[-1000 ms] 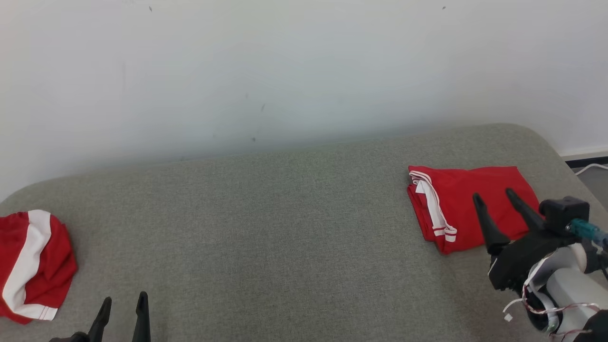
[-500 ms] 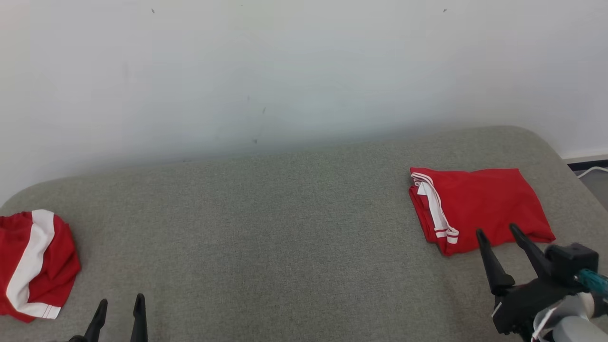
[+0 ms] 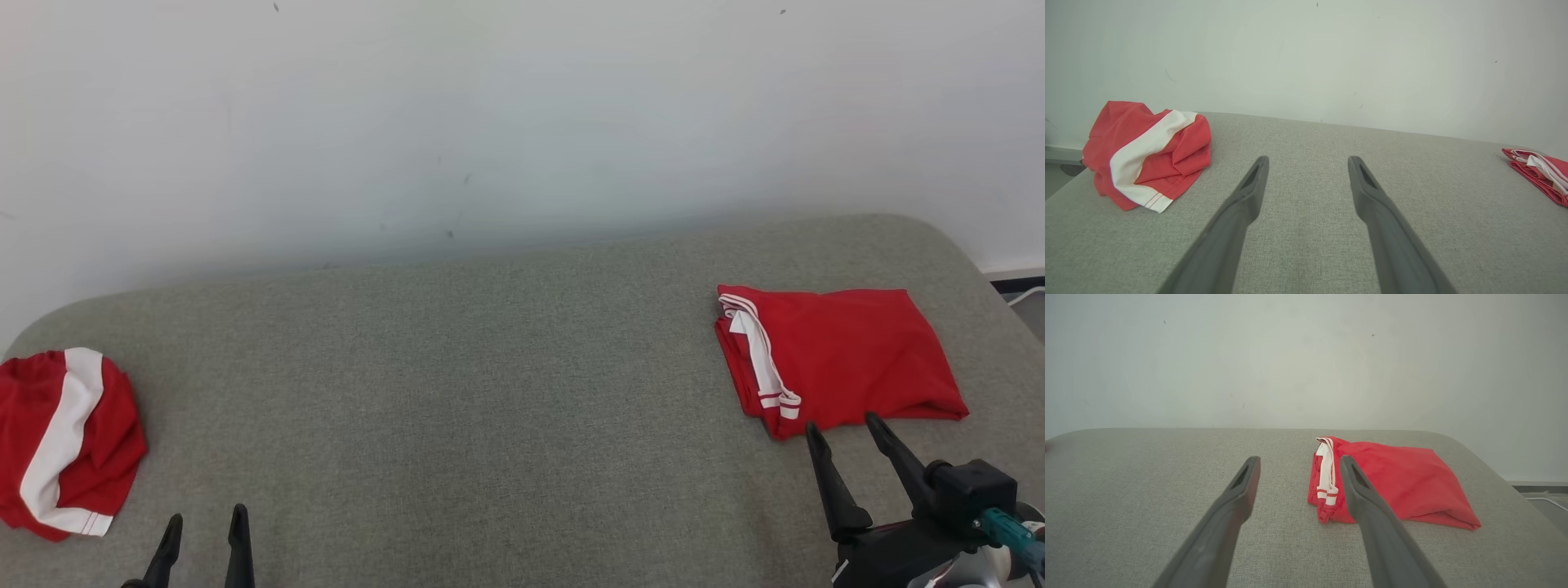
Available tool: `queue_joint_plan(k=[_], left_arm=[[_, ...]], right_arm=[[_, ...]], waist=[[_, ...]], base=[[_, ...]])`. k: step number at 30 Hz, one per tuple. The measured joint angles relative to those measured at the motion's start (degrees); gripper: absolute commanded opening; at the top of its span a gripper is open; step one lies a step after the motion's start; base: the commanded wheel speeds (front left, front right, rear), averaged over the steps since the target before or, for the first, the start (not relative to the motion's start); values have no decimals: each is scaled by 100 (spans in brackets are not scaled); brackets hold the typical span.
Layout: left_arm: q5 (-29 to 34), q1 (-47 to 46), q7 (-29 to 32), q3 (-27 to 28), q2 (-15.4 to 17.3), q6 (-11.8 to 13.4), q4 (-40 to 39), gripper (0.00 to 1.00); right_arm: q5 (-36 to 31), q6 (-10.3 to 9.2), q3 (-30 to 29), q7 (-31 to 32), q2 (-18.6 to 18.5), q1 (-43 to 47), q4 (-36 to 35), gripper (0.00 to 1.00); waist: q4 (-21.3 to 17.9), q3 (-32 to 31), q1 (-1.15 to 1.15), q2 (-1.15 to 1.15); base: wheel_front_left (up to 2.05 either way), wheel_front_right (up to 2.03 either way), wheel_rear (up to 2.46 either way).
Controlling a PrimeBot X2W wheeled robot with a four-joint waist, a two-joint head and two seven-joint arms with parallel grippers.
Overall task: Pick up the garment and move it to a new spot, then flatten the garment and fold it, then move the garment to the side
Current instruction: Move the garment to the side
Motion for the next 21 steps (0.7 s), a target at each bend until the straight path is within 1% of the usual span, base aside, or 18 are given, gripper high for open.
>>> queue_joint_plan(k=[7, 9, 21], left_arm=[[159, -2, -1, -10, -5, 10, -2, 100], [159, -2, -1, -7, -10, 49, -2, 100], [230, -8, -1, -30, 1, 49, -20, 100]], right_arm=[[-272, -1, -305, 0, 118, 154, -77, 100], [-350, -1, -399, 0, 176, 208, -87, 100], [-736, -1, -709, 0, 427, 354, -190, 100]], waist=[[76, 31, 0, 0], [98, 37, 0, 0], [117, 67, 0, 0]], base=[[0, 0, 0], [0, 0, 0], [0, 0, 0]])
